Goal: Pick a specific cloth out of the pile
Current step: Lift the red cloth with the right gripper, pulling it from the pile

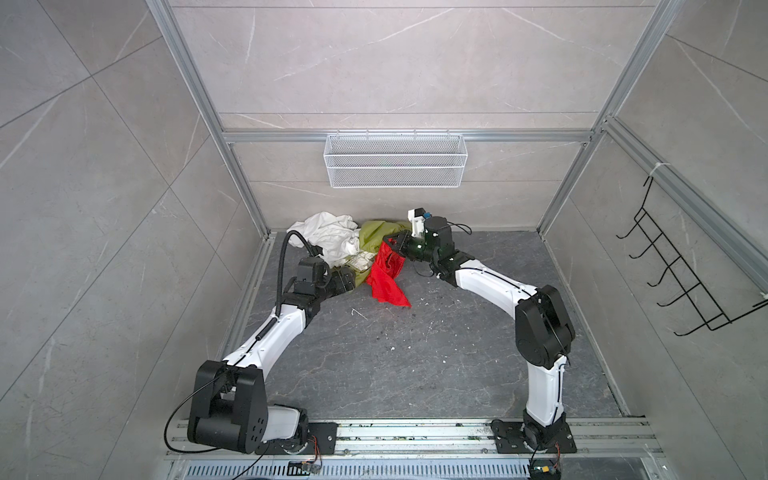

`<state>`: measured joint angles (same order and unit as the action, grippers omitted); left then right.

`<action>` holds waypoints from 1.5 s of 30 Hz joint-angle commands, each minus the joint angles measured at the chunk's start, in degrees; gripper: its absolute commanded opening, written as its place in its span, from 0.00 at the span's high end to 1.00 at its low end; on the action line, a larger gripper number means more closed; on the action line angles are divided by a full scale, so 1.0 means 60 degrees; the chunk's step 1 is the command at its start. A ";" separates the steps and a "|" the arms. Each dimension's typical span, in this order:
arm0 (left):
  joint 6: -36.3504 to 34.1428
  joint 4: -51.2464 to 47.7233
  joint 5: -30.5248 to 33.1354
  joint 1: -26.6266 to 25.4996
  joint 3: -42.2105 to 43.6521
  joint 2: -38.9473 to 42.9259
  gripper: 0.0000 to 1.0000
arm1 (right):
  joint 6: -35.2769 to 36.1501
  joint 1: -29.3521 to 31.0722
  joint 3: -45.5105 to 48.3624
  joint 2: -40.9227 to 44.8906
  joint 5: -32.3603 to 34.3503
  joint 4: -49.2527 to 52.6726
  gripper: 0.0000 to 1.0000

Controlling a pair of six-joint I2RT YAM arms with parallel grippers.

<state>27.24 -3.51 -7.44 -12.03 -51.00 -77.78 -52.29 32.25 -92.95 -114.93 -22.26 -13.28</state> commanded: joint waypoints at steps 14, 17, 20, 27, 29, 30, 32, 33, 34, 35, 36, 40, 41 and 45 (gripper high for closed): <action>-0.0118 -0.0063 0.0139 -0.0056 -0.0200 0.0307 0.11 | 0.0465 0.0088 -0.1362 0.0450 -0.0065 -0.0061 1.00; -0.0152 -0.0075 0.0140 -0.0052 -0.0231 0.0307 0.11 | 0.0468 0.0071 -0.1508 0.0475 -0.0109 0.0012 1.00; -0.0172 -0.0078 0.0140 -0.0056 -0.0281 0.0293 0.11 | 0.0497 0.0089 -0.1589 0.0534 -0.0113 0.0041 1.00; -0.0190 -0.0112 0.0140 -0.0059 -0.0338 0.0321 0.11 | 0.0556 0.0085 -0.1629 0.0793 -0.0119 0.0104 1.00; -0.0190 -0.0110 0.0156 -0.0056 -0.0318 0.0336 0.11 | 0.0556 0.0081 -0.1606 0.0851 -0.0123 0.0087 1.00; -0.0191 -0.0108 0.0145 -0.0060 -0.0304 0.0350 0.11 | 0.0556 0.0081 -0.1604 0.0885 -0.0125 0.0089 1.00; -0.0184 -0.0109 0.0155 -0.0060 -0.0278 0.0373 0.11 | 0.0542 0.0088 -0.1597 0.0946 -0.0129 0.0062 1.00; -0.0183 -0.0112 0.0155 -0.0060 -0.0274 0.0379 0.11 | 0.0542 0.0086 -0.1604 0.0987 -0.0128 0.0052 1.00; -0.0176 -0.0107 0.0156 -0.0058 -0.0259 0.0394 0.11 | 0.0542 0.0103 -0.1616 0.1029 -0.0135 0.0038 1.00; -0.0161 -0.0106 0.0153 -0.0056 -0.0246 0.0396 0.11 | 0.0542 0.0102 -0.1618 0.1077 -0.0128 0.0044 1.00; -0.0175 -0.0101 0.0156 -0.0060 -0.0245 0.0407 0.11 | 0.0542 0.0104 -0.1630 0.1114 -0.0128 0.0041 1.00; -0.0161 -0.0093 0.0155 -0.0060 -0.0245 0.0409 0.11 | 0.0556 0.0103 -0.1642 0.1210 -0.0128 0.0028 1.00; -0.0150 -0.0092 0.0156 -0.0060 -0.0244 0.0422 0.11 | 0.0556 0.0117 -0.1633 0.1233 -0.0128 0.0027 1.00; -0.0146 -0.0088 0.0156 -0.0060 -0.0230 0.0435 0.11 | 0.0556 0.0133 -0.1575 0.1339 -0.0139 0.0000 1.00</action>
<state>27.07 -4.73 -7.42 -12.03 -51.05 -77.17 -50.28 32.34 -100.09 -110.96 -22.13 -9.56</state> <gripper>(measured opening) 0.890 0.055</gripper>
